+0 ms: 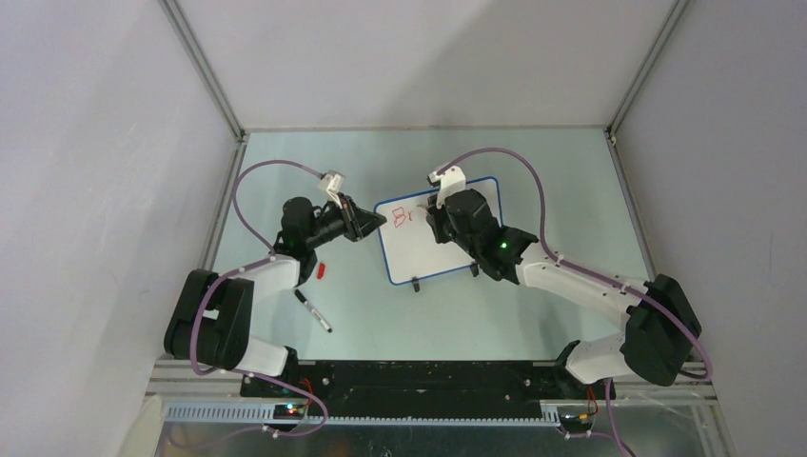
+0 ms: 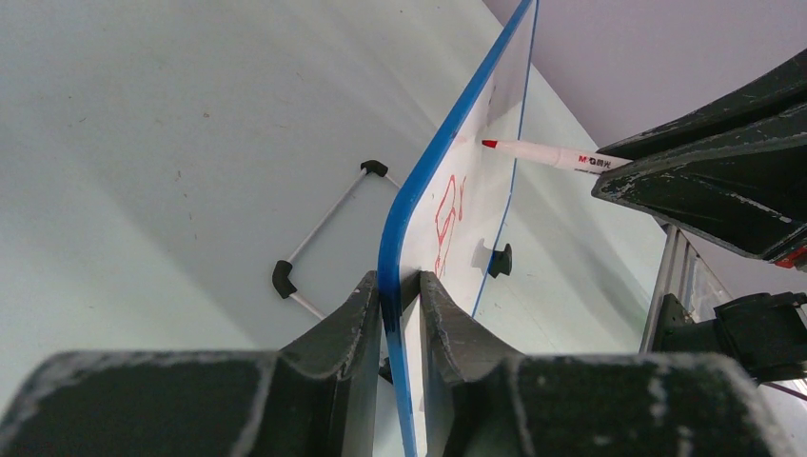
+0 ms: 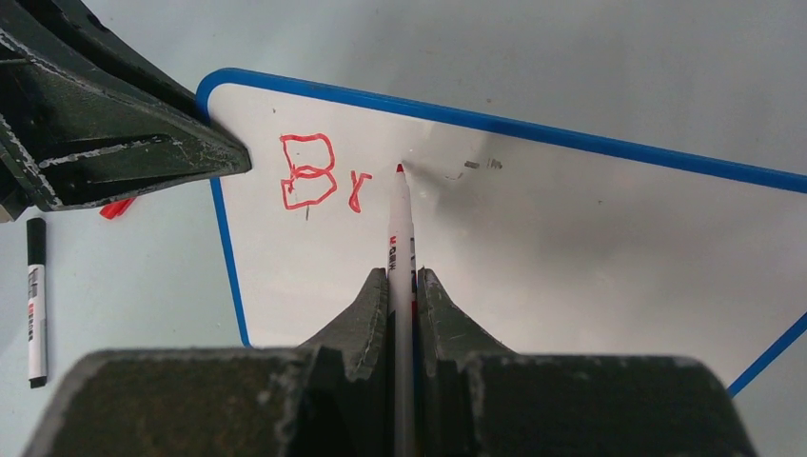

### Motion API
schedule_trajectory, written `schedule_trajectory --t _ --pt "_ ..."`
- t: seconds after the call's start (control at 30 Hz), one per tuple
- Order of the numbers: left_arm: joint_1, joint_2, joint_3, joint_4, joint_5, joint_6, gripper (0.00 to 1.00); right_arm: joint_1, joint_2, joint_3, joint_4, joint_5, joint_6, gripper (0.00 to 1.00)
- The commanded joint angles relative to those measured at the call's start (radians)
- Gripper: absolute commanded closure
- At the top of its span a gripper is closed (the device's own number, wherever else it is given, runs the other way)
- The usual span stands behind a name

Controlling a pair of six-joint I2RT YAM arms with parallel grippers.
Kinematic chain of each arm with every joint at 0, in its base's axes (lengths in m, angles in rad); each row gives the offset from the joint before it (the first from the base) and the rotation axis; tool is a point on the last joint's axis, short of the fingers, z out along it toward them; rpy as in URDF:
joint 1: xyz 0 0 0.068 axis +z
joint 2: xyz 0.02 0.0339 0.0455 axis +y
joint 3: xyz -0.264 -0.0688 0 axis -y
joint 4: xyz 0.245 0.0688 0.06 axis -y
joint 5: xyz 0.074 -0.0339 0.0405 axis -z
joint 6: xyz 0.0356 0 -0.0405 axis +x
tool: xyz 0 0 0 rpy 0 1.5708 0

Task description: Write a sentence on the whiteboard

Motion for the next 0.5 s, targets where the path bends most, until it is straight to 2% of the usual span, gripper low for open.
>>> schedule_trajectory --t 0.0,0.47 --pt "0.0 -0.017 0.029 0.008 -0.008 0.02 0.77 0.002 0.012 0.057 0.009 0.022 -0.013 1.0" --pt "-0.001 -0.019 0.028 0.008 -0.009 0.02 0.77 -0.003 0.027 0.064 -0.004 0.032 -0.004 1.0"
